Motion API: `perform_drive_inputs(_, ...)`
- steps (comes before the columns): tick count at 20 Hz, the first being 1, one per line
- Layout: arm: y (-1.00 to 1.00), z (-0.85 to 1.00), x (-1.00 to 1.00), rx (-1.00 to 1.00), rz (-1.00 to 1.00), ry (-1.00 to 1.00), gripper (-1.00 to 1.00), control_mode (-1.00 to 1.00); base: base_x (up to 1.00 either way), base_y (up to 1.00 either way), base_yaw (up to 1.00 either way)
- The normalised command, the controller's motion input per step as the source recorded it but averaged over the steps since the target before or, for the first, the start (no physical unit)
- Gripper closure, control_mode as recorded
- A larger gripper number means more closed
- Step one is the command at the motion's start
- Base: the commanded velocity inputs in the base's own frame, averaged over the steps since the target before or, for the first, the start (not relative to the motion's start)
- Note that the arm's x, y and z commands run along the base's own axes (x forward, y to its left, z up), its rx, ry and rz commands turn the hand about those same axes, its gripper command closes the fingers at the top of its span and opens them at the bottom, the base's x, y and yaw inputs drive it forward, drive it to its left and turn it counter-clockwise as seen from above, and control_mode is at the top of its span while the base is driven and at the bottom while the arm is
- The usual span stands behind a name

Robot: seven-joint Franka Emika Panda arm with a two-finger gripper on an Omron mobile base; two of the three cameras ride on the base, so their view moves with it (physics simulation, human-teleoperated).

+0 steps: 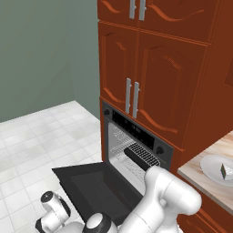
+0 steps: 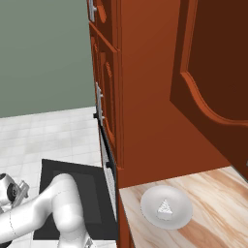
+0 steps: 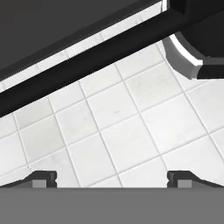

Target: Take the baked cake out of the oven and place it on the plate for cooling. Then close the oven door.

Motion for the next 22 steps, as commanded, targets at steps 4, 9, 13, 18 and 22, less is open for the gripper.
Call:
perform_drive_inputs(4,-0.18,-0.34,0.14,-0.17,-0.05,-0.01,-1.00,-1.00,0.00,0.00,0.00)
perform_drive_inputs(9,-0.12,-0.44,0.18,-0.21,-0.04,-0.07,-1.00,-1.00,0.00,0.00,0.00)
perform_drive_inputs(13,-0.09,-0.53,0.23,-0.24,-0.01,-0.11,-1.00,-1.00,0.00,0.00,0.00)
perform_drive_inputs(18,-0.02,-0.46,0.22,-0.22,0.00,-0.15,-1.00,-1.00,0.00,0.00,0.00)
perform_drive_inputs(22,0.00,-0.36,0.21,-0.15,0.00,-0.09,-1.00,-1.00,0.00,0.00,0.00)
